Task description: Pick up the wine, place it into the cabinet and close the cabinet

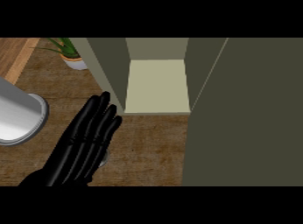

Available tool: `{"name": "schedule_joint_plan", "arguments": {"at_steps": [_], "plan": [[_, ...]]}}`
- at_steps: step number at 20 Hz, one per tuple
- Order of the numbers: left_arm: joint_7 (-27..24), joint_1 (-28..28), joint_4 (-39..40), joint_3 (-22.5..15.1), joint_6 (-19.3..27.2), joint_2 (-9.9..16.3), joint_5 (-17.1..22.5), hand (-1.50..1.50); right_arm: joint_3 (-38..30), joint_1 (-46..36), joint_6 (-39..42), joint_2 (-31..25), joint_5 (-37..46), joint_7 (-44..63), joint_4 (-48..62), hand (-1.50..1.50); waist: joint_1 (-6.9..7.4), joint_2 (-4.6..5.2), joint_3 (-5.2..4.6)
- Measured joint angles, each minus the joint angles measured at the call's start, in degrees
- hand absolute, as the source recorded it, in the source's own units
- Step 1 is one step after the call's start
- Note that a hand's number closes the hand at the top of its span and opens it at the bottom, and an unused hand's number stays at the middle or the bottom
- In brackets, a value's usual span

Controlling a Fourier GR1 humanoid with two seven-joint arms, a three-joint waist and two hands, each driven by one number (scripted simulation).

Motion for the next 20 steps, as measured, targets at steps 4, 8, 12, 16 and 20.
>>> {"name": "schedule_joint_plan", "arguments": {"at_steps": [4,8,12,16,20], "plan": [[-0.4,0.2,0.1,3.7,-0.9,1.6,0.3,-1.50,-0.7,-1.6,-0.3,-0.3,0.1,1.1,-0.1,-1.50,-0.02,0.11,-0.03],[-1.4,1.6,-0.3,8.9,-2.7,4.5,2.1,-1.50,-0.1,-1.0,-0.3,-0.3,0.2,0.9,-0.1,-1.50,-0.21,0.17,-0.06],[-1.7,2.5,-1.6,13.4,-4.4,6.7,5.3,-1.50,0.1,-1.4,-0.6,-0.2,0.4,1.2,-0.1,-1.50,-0.16,0.18,-0.07],[-3.4,4.6,-2.5,18.3,-6.3,8.6,9.7,-1.50,-0.3,-3.6,-1.4,-0.1,0.4,2.9,-0.1,-1.50,-0.07,0.27,-0.10],[-6.4,8.5,-3.3,23.6,-8.9,10.1,13.9,-1.50,-0.3,-4.4,-1.8,-0.1,0.5,3.7,-0.2,-1.50,-0.08,0.28,-0.13]]}}
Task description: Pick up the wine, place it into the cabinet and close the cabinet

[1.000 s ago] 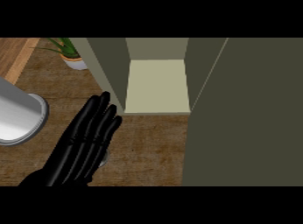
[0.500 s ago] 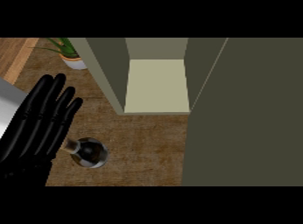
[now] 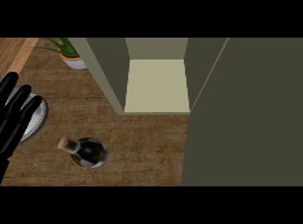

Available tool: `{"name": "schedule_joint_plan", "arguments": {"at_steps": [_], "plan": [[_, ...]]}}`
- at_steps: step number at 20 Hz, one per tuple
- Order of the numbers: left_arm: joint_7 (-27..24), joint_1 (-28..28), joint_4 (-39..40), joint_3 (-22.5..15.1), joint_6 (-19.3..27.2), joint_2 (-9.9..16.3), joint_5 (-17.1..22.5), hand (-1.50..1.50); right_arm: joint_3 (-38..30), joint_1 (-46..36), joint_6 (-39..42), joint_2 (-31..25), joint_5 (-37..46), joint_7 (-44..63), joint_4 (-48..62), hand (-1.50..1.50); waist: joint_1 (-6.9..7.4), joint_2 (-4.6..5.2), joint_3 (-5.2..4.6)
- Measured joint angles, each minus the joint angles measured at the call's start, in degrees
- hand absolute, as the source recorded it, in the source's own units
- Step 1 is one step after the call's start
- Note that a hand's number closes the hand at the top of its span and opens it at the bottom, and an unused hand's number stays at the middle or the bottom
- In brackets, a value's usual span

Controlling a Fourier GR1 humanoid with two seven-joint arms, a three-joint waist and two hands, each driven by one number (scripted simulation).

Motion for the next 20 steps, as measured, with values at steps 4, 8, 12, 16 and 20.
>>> {"name": "schedule_joint_plan", "arguments": {"at_steps": [4,8,12,16,20], "plan": [[-4.4,4.4,1.3,3.8,-3.7,0.6,3.4,-1.50,1.0,-0.1,-0.5,0.3,0.2,0.4,0.0,-1.50,-0.08,-0.01,-0.01],[-8.3,7.2,3.5,5.8,-6.2,0.0,6.3,-1.50,0.6,-1.5,-0.9,-0.1,0.2,1.6,-0.2,-1.50,-0.19,-0.01,0.00],[-13.7,10.8,7.0,7.9,-9.3,-0.7,9.2,-1.50,0.1,-3.4,-1.4,-0.1,0.2,3.0,-0.2,-1.50,-0.16,0.01,0.00],[-18.8,14.6,11.6,10.3,-13.3,-0.5,11.8,-1.50,0.9,-3.6,-1.8,0.4,0.4,3.0,-0.1,-1.50,-0.17,-0.01,0.01],[-24.5,18.2,15.8,10.1,-17.0,-1.2,11.8,-1.50,1.4,-3.7,-2.1,0.5,0.6,3.1,0.0,-1.50,-0.21,-0.02,0.02]]}}
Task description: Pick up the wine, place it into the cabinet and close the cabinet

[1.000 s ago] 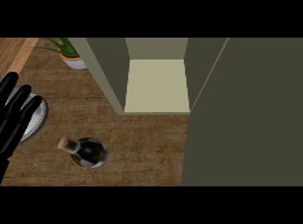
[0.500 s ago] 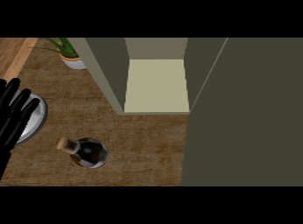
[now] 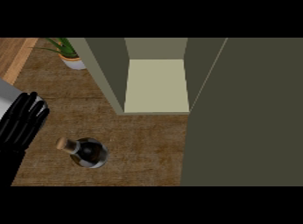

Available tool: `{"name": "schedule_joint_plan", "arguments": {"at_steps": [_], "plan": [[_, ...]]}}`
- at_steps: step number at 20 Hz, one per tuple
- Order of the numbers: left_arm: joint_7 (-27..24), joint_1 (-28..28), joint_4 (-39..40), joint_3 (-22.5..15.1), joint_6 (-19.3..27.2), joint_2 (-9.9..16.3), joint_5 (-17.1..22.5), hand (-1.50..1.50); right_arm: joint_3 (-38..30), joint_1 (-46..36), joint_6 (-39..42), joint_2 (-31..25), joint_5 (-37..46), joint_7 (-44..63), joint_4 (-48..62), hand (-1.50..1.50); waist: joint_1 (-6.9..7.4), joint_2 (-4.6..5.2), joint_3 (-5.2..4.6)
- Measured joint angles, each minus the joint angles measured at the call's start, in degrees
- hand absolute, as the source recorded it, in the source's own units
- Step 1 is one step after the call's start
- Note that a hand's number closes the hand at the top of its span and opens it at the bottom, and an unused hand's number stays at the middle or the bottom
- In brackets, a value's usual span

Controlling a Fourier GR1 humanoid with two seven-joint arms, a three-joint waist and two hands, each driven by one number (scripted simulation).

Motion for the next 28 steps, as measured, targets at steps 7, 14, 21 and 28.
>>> {"name": "schedule_joint_plan", "arguments": {"at_steps": [7,14,21,28], "plan": [[-8.4,1.6,9.4,1.1,-4.7,-0.7,0.0,-1.50,-1.1,0.7,0.6,-0.8,0.0,-0.4,-0.1,-1.50,-0.32,0.04,0.04],[-14.6,-0.1,18.7,2.4,-6.3,-1.0,-2.2,-1.50,-0.4,2.7,1.2,-1.0,0.1,-2.0,-0.2,-1.50,-0.49,0.04,0.06],[-20.8,-3.1,29.9,3.9,-7.4,-1.2,-4.3,-1.50,-0.1,3.6,1.5,-1.0,0.0,-2.8,-0.3,-1.50,-0.58,0.07,0.05],[-27.3,-4.8,39.9,4.9,-9.9,-0.9,-5.5,-1.50,-0.4,3.4,1.3,-1.1,0.0,-2.7,-0.3,-1.50,-0.51,0.08,0.04]]}}
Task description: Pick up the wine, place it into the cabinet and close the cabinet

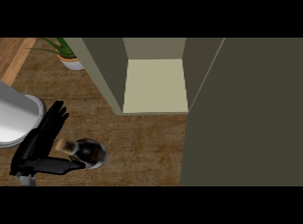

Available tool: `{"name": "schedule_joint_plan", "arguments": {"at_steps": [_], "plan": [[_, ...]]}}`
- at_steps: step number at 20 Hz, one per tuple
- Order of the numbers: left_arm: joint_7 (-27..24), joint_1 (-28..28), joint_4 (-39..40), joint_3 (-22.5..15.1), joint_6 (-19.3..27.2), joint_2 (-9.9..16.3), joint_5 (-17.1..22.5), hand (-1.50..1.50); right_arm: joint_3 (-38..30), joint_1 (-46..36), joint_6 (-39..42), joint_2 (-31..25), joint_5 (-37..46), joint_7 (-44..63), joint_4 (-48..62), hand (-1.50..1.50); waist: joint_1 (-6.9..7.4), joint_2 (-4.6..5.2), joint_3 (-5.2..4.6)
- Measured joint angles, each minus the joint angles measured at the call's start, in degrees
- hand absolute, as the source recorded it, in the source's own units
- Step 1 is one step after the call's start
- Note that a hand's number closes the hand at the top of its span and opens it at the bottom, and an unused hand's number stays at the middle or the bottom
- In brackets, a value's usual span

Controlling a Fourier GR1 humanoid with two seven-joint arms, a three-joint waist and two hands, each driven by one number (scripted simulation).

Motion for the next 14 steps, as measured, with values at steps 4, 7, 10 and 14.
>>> {"name": "schedule_joint_plan", "arguments": {"at_steps": [4,7,10,14], "plan": [[-3.7,-0.4,5.2,-0.3,-1.7,-0.3,-0.8,-1.50,0.6,0.5,0.0,0.0,0.1,-0.4,0.0,-1.50,-0.03,-0.02,-0.01],[-6.3,-0.4,8.2,-1.1,-2.3,-1.0,-1.9,-1.50,0.1,-0.7,-0.2,-0.1,0.0,0.4,0.0,-1.50,0.14,0.00,0.00],[-9.7,-0.3,12.1,-1.2,-3.0,-1.2,-2.8,-1.50,0.5,-0.2,-0.1,-0.1,0.1,-0.2,-0.1,-1.50,0.01,-0.03,-0.01],[-12.4,-1.4,16.1,-1.4,-3.4,-1.5,-3.8,-1.50,0.0,-0.6,-0.3,-0.1,-0.1,0.6,-0.1,-1.50,0.06,-0.02,-0.01]]}}
